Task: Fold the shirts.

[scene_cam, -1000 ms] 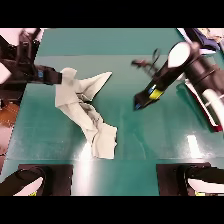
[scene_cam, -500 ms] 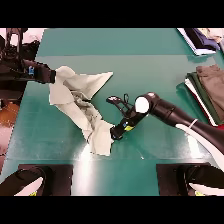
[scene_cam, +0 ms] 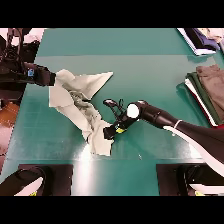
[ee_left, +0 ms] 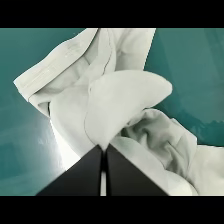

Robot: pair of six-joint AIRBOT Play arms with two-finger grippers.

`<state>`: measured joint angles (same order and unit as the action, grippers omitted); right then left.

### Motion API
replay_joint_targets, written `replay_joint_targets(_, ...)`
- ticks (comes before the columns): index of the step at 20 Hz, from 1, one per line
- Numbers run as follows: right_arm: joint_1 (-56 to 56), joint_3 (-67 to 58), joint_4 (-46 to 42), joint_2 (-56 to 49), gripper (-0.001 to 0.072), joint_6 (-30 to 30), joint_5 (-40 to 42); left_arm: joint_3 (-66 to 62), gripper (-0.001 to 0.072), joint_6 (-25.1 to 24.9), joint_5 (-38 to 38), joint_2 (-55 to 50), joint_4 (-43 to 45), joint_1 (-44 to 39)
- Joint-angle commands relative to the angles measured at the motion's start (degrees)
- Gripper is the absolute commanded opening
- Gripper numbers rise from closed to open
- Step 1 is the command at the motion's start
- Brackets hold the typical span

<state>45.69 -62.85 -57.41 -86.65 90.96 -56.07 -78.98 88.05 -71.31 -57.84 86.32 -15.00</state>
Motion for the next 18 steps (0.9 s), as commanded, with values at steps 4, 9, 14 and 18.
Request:
replay_joint_targets(4, 2.91, -0.31, 0.35, -1.11, 0.0018, -0.57, 5.22, -0.07, 0.0025, -0.02, -0.20, 0.04, -0.15, 0.04)
replay_joint_targets(9, -0.44, -0.31, -6.47, 11.91, 0.0016, 1.16, 8.63, -5.38, 0.0025, 0.02, 2.12, 2.75, -0.74, 0.04)
replay_joint_targets(14, -15.08, -0.35, -8.61, 36.72, 0.0015, 4.87, 11.19, -23.17, 0.0025, 0.00, 2.97, 5.25, -4.92, 0.04)
replay_joint_targets(18, -30.71, -0.59, -8.41, 55.71, 0.0014, 7.37, 15.58, -34.05, 0.0025, 0.02, 5.66, 6.93, -8.17, 0.02)
